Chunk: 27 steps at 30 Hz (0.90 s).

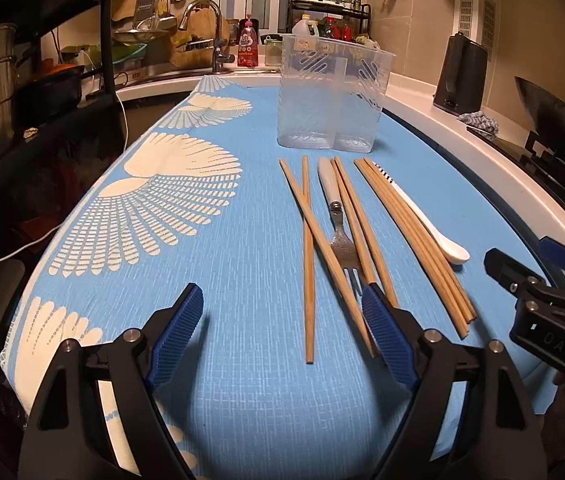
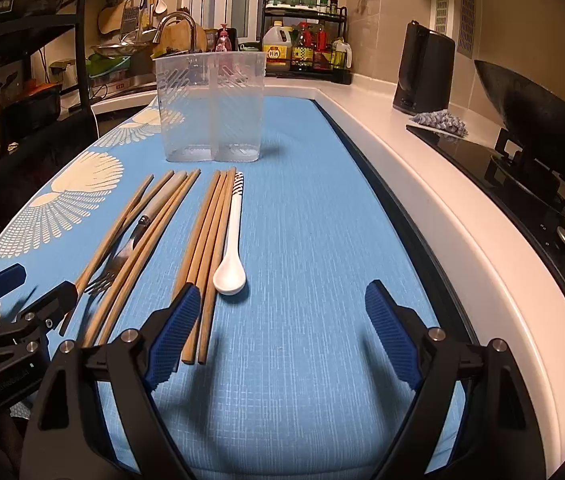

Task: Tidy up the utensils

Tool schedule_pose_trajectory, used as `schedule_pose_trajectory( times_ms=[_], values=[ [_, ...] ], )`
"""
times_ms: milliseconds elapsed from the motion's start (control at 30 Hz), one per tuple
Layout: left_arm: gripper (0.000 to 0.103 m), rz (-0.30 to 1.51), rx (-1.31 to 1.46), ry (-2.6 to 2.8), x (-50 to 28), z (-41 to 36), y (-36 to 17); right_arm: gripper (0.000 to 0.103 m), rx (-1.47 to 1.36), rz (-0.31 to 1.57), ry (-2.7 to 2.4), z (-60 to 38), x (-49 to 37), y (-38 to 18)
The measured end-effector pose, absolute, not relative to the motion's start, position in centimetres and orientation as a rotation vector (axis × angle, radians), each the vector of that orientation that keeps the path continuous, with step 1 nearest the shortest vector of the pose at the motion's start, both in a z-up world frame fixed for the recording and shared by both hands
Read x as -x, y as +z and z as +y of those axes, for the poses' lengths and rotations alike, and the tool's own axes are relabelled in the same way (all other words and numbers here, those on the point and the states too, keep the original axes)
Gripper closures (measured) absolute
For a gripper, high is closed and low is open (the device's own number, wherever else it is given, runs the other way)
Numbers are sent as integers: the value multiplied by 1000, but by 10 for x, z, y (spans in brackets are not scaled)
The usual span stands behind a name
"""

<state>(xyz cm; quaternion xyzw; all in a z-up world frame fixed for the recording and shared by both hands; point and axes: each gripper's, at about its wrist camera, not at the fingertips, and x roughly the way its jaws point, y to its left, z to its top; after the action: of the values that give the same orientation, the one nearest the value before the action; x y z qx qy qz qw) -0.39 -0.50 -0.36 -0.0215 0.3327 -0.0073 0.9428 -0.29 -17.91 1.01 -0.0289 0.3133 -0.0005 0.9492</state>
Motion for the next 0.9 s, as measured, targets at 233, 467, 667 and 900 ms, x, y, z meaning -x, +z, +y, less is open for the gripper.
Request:
schedule_pose_trajectory(
  times_ms=[233, 467, 667, 900],
  values=[
    [23, 684, 29, -22, 4, -7, -1, 23, 40, 629, -2, -180, 4, 11],
    [23, 688, 31, -35, 5, -7, -1, 25, 18, 646, 13, -181, 2, 10],
    [23, 669, 22, -28, 7, -10, 1, 25, 29, 651, 6, -180, 1, 10],
    [23, 658, 22, -39, 9, -11, 3, 25, 36, 652, 1, -179, 1, 9]
  ],
)
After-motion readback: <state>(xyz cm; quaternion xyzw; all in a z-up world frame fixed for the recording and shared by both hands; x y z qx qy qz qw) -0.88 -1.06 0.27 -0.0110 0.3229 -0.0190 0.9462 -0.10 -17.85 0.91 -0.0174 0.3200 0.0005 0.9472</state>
